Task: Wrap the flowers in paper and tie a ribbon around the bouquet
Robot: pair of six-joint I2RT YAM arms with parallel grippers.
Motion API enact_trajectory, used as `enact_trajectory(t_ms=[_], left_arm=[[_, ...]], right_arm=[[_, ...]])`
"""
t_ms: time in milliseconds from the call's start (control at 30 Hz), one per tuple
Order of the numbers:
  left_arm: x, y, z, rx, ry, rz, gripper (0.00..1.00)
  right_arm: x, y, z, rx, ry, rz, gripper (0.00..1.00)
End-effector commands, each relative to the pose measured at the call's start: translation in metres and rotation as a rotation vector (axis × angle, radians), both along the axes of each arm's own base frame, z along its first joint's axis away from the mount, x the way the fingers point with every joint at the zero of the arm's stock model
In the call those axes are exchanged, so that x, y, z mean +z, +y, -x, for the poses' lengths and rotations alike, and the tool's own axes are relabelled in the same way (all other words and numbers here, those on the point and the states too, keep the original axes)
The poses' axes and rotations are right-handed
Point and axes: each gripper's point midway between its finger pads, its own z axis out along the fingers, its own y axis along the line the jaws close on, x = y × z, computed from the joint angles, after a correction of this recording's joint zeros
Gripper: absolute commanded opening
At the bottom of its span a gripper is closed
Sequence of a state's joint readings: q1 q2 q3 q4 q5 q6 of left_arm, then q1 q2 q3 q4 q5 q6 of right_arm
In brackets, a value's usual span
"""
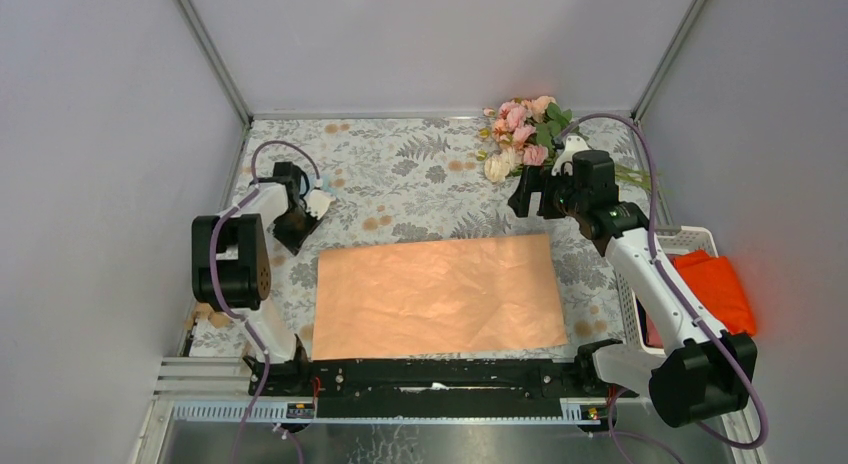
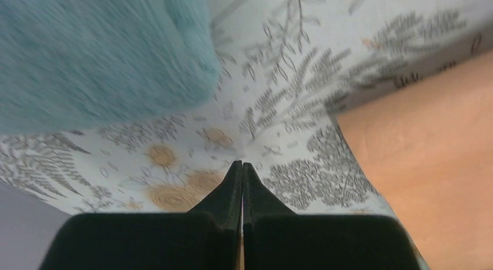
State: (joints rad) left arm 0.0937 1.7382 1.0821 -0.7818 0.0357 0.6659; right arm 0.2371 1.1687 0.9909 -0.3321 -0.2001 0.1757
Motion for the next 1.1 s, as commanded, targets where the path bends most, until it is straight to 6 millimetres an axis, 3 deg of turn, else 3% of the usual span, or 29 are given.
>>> enact_trajectory(t_ms=[0,200,300,500,633,667,767,867,1067], left_arm=[[-0.004,0.005,-0.05,0.057,-0.107,-0.008,0.0],[-0.033,0.0,-0.072,0.169,-0.089,0.021,0.0],[-0.034,0.005,-0.1,0.259,-0.119,0.01,0.0],[-0.019,0.021,-0.197,0.458,-0.283,-0.007,0.0],[-0.019,0.047,-0.257,0.574,-0.368,-0.083,0.0],[-0.013,0.057,-0.277,0.603,-0.416,-0.107,0.0],[0.004,0.084,-0.309,0.671,-0.549,-0.189,0.0],[0.02,0.087,-0.318,0.686,-0.616,-0.178,0.0],[0.029,0.058,-0.299,0.634,-0.617,-0.081,0.0]], right_arm=[[0.006,0.0,0.0,0.006,-0.036,0.018,1.0],[0.011,-0.005,0.0,-0.006,-0.062,0.037,1.0],[0.013,-0.006,-0.005,-0.012,-0.077,0.045,1.0],[0.024,0.003,-0.014,0.009,-0.083,0.011,1.0],[0.03,0.003,-0.013,0.009,-0.094,0.011,1.0],[0.031,0.002,-0.012,0.007,-0.095,0.016,1.0],[0.036,-0.002,-0.007,-0.002,-0.108,0.024,1.0],[0.04,-0.003,-0.003,-0.004,-0.114,0.023,1.0],[0.041,0.002,0.004,0.02,-0.111,0.001,1.0]])
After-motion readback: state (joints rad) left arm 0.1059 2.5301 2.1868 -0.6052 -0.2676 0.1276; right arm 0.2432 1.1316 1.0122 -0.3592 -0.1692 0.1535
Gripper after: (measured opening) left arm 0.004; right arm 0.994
